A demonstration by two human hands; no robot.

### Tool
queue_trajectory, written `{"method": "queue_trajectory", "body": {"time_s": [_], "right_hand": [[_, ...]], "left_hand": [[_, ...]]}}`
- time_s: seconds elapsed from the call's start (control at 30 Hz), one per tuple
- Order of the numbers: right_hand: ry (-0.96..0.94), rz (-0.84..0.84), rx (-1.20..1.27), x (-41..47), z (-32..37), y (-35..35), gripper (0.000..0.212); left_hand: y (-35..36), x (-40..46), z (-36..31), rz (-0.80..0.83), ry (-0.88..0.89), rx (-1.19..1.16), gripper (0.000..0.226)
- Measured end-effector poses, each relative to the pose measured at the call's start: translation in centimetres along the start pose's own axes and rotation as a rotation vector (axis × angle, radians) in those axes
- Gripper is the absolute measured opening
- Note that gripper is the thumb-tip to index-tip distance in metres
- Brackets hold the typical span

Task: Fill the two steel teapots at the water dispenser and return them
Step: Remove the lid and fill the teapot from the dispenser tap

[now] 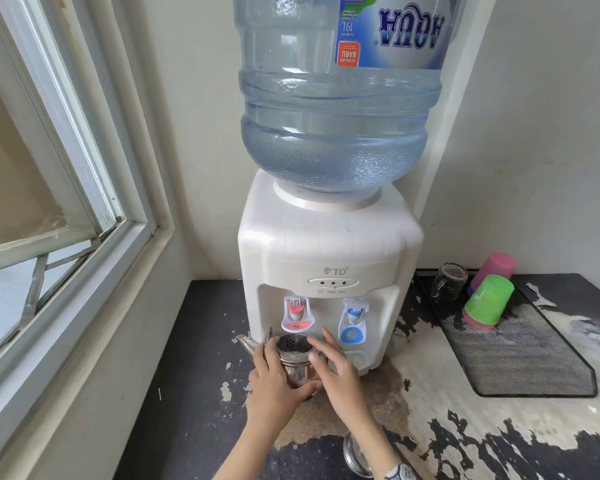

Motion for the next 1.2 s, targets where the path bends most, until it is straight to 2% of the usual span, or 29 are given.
{"method": "queue_trajectory", "body": {"time_s": [0.6,0.77,0.83,0.97,1.2], "right_hand": [[0.017,-0.001,0.037,-0.2,0.1,0.0,0.032],[0.020,0.007,-0.042,-0.1,0.9,-0.2,0.030],[0.034,-0.053,-0.111,0.1,1.5,-0.7,0.025],[0.052,-0.194,0.014,0.4,3.7,-2.3,0.022],[0.092,-0.046,0.187,1.8,6.0,-1.9,0.036]], "left_hand": [[0.2,0.3,0.6,0.024,-0.027,0.066,0.105],[0.3,0.4,0.6,0.023,-0.023,0.085,0.105],[0.3,0.4,0.7,0.029,-0.031,0.084,0.107],[0.1,0.4,0.6,0.021,-0.031,0.076,0.107],[0.0,0.3,0.4,0.011,-0.017,0.083,0.106]]}}
Point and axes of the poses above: each hand's wrist, its own x-axis towards the middle knuckle, its own y-axis out of the palm, z = x × y, the point moved 9 cm from there along x, towards the middle knuckle, and after that the axes turned 12 degrees about -x, right-handed, at the moved point
